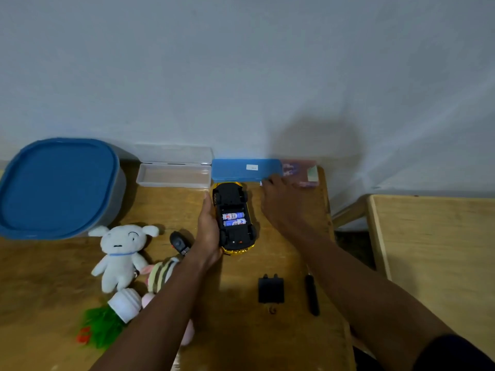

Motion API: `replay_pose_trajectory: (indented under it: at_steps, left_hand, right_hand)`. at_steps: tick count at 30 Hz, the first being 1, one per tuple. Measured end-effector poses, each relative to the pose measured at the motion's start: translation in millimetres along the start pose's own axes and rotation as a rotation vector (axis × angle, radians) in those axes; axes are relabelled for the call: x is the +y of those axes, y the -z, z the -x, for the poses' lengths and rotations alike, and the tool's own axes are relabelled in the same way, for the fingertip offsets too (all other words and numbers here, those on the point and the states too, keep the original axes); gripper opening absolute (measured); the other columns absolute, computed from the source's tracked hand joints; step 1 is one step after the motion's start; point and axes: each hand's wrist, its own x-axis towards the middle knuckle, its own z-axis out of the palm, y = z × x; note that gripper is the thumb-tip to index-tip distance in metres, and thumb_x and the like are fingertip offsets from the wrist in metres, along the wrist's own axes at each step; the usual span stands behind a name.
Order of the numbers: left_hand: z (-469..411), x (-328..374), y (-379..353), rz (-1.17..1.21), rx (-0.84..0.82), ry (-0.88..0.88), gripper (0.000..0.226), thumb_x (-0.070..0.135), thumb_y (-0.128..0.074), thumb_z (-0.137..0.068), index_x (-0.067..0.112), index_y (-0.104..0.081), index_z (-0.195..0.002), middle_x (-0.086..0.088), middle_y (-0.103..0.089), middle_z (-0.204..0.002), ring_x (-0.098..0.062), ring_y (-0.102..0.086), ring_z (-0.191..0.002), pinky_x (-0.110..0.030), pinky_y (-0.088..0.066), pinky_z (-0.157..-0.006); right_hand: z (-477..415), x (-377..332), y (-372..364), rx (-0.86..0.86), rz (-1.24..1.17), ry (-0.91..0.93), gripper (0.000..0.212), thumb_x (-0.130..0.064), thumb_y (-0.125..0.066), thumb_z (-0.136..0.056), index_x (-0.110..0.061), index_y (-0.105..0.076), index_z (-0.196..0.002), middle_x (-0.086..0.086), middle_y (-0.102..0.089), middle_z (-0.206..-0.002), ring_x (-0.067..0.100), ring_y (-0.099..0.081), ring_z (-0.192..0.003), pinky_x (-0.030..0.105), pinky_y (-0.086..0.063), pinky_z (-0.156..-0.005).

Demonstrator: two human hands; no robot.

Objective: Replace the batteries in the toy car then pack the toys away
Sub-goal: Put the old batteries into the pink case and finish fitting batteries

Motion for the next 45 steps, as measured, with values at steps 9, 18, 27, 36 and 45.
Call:
replay_pose_trajectory:
  at_steps: [9, 18, 27, 36, 45]
  left_hand:
    - [19, 1, -1, -0.069, -0.034, -0.055, 0.081, 0.069, -0.022, -0.097, 0.007, -0.069, -0.119, -0.017, -0.071, -0.093, -0.030, -0.070, -0.077, -0.041, -0.060, -0.073]
    - [63, -5, 1, -0.038, -0.094, -0.053, 0.057, 0.053, -0.041, -0.099, 0.008, -0.074, -0.109, -0.018, -0.068, -0.090, -0.033, -0.068, -0.072, -0.041, -0.059, -0.069]
    - [101, -16, -18, 0.016, -0.096, -0.126, 0.042, 0.033, -0.047, -0.097, 0.001, -0.066, -0.116, -0.019, -0.071, -0.090, -0.033, -0.069, -0.071, -0.038, -0.057, -0.070]
    - [120, -5, -15, -0.034, -0.142, -0.220, 0.046, 0.034, -0.046, -0.101, 0.004, -0.058, -0.133, -0.023, -0.070, -0.109, -0.035, -0.069, -0.086, -0.047, -0.055, -0.081]
    - [131, 6, -11, -0.041, -0.162, -0.288, 0.045, 0.032, -0.041, -0.103, 0.004, -0.058, -0.134, -0.020, -0.072, -0.114, -0.033, -0.071, -0.094, -0.041, -0.059, -0.077]
  right_hand:
    - [-4, 1, 15, -0.068, -0.089, -0.005, 0.025, -0.011, -0.058, -0.089, -0.012, -0.066, -0.113, 0.009, -0.062, -0.112, 0.029, -0.058, -0.104, 0.039, -0.045, -0.085]
    - [51, -36, 69, 0.182, -0.887, -0.373, 0.011, -0.010, -0.068, -0.087, -0.017, -0.063, -0.094, -0.007, -0.064, -0.082, 0.007, -0.060, -0.074, 0.010, -0.046, -0.061]
    - [122, -61, 129, 0.265, -1.231, -0.605, 0.014, -0.018, -0.071, -0.077, -0.031, -0.067, -0.082, -0.006, -0.074, -0.084, 0.017, -0.071, -0.082, 0.039, -0.059, -0.074]
    - [145, -86, 155, 0.335, -1.359, -0.513, 0.012, -0.010, -0.073, -0.083, -0.019, -0.068, -0.090, 0.001, -0.075, -0.085, 0.017, -0.073, -0.079, 0.037, -0.059, -0.069]
    - [148, -104, 159, 0.319, -1.337, -0.407, 0.014, -0.007, -0.073, -0.086, -0.010, -0.065, -0.097, 0.005, -0.076, -0.089, 0.017, -0.074, -0.080, 0.038, -0.062, -0.068]
